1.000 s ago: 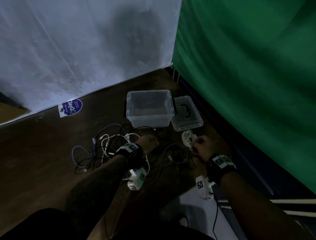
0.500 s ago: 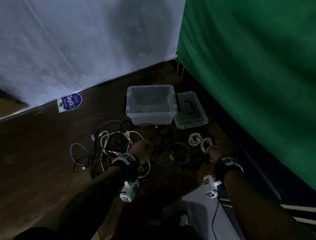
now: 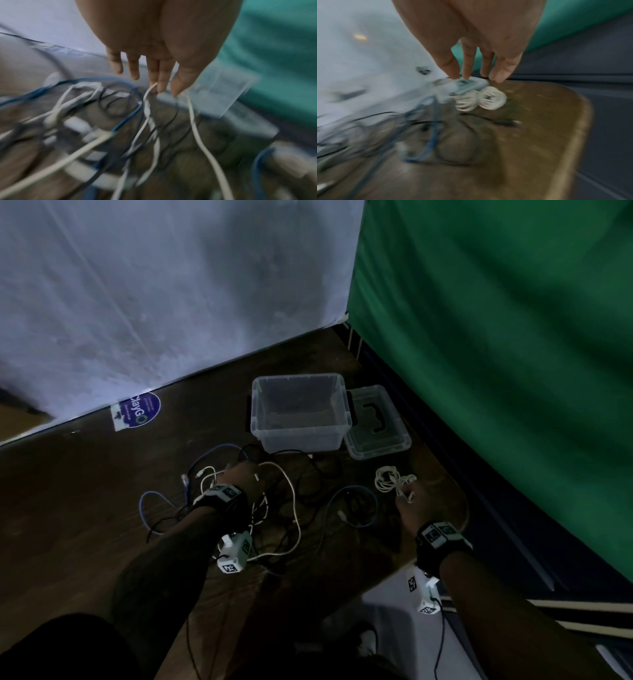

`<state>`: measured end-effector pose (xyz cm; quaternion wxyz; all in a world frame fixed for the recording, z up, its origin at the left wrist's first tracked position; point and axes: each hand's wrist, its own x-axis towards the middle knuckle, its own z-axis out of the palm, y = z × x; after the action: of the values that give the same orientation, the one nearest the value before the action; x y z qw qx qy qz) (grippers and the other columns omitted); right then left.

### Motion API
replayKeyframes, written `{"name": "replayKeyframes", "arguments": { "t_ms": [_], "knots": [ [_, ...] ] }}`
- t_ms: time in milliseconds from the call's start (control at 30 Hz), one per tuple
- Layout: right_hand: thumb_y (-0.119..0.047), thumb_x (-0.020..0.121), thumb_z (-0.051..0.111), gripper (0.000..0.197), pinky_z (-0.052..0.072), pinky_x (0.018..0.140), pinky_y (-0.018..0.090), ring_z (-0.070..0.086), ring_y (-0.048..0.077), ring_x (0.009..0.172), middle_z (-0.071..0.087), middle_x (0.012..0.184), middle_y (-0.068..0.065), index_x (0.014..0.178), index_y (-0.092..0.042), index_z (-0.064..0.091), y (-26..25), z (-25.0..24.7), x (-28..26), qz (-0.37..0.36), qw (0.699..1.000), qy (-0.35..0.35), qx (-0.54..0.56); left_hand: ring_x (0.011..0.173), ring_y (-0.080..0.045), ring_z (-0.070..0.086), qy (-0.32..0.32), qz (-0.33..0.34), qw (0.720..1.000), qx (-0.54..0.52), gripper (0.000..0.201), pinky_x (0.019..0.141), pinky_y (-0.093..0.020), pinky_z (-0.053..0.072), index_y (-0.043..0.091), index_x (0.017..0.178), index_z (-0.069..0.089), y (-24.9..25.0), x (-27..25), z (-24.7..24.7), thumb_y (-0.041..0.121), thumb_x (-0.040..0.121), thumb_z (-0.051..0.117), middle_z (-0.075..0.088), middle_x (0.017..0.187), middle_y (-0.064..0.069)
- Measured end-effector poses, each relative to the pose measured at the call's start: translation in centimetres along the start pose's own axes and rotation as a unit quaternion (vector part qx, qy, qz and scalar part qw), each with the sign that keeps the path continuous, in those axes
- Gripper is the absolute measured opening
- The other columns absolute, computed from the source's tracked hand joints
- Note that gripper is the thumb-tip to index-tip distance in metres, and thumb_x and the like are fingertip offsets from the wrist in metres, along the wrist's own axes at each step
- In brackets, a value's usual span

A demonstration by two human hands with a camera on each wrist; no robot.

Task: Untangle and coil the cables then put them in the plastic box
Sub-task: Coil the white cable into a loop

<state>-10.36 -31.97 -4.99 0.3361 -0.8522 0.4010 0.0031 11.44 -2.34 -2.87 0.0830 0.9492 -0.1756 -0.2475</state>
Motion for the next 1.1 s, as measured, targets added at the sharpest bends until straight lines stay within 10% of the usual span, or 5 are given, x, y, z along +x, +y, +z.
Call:
{"name": "replayKeyframes", "arguments": {
  "t_ms": [233, 467, 567, 867, 1100],
  "knots": [
    [-0.016, 0.089, 0.066, 0.026, 0.043, 0.09, 0.025, 0.057, 0.014, 0.108, 0.06, 0.114, -0.002, 0.115, -0.015, 0.064, -9.1, 0.4, -2.8, -0.153, 0.981, -0.053, 0.105, 0.077, -0.022, 0.064, 0.062, 0.163, 0.957, -0.23, 0.024, 0.075, -0.031, 0.052, 0.02, 0.076, 0.066, 2.6, -3.2, -5.8, -0.003, 0.079, 0.061, 0.067, 0.083, -0.004],
    [-0.029, 0.094, 0.062, 0.035, 0.046, 0.098, 0.029, 0.058, 0.011, 0.112, 0.063, 0.125, 0.0, 0.127, -0.017, 0.061, -19.3, -1.1, -5.4, -0.308, 0.931, -0.147, 0.133, 0.072, -0.015, 0.063, 0.034, 0.278, 0.923, -0.264, 0.025, 0.07, -0.029, 0.053, 0.023, 0.084, 0.059, 5.7, -7.7, -11.2, -0.002, 0.081, 0.064, 0.066, 0.083, 0.001],
    [-0.026, 0.096, 0.06, 0.018, 0.053, 0.076, 0.038, 0.062, 0.013, 0.075, 0.065, 0.081, -0.002, 0.098, -0.011, 0.068, -21.3, -3.3, -6.1, -0.305, 0.931, -0.129, 0.156, 0.073, -0.021, 0.066, 0.027, 0.276, 0.909, -0.311, 0.02, 0.07, -0.033, 0.055, 0.019, 0.095, 0.057, 5.4, -8.8, -12.4, 0.002, 0.088, 0.062, 0.07, 0.082, -0.005],
    [-0.024, 0.1, 0.051, 0.022, 0.033, 0.045, 0.018, 0.039, -0.001, 0.042, 0.045, 0.047, -0.015, 0.08, -0.024, 0.059, -21.9, -11.9, -6.1, -0.23, 0.887, 0.025, 0.4, 0.067, -0.016, 0.063, 0.044, 0.248, 0.912, -0.324, 0.027, 0.071, -0.034, 0.054, 0.019, 0.081, 0.064, 1.9, -9.4, -10.3, -0.001, 0.095, 0.051, 0.064, 0.073, -0.014],
    [-0.013, 0.095, 0.053, 0.02, 0.04, 0.057, 0.03, 0.048, 0.015, 0.051, 0.052, 0.062, 0.002, 0.077, -0.017, 0.062, -19.4, -14.6, -6.4, -0.204, 0.909, 0.063, 0.359, 0.04, -0.008, 0.044, 0.048, 0.197, 0.872, -0.446, 0.026, 0.043, -0.02, 0.038, 0.008, 0.09, 0.066, 2.0, -10.6, -11.0, 0.015, 0.101, 0.044, 0.047, 0.045, 0.004]
  ]
}}
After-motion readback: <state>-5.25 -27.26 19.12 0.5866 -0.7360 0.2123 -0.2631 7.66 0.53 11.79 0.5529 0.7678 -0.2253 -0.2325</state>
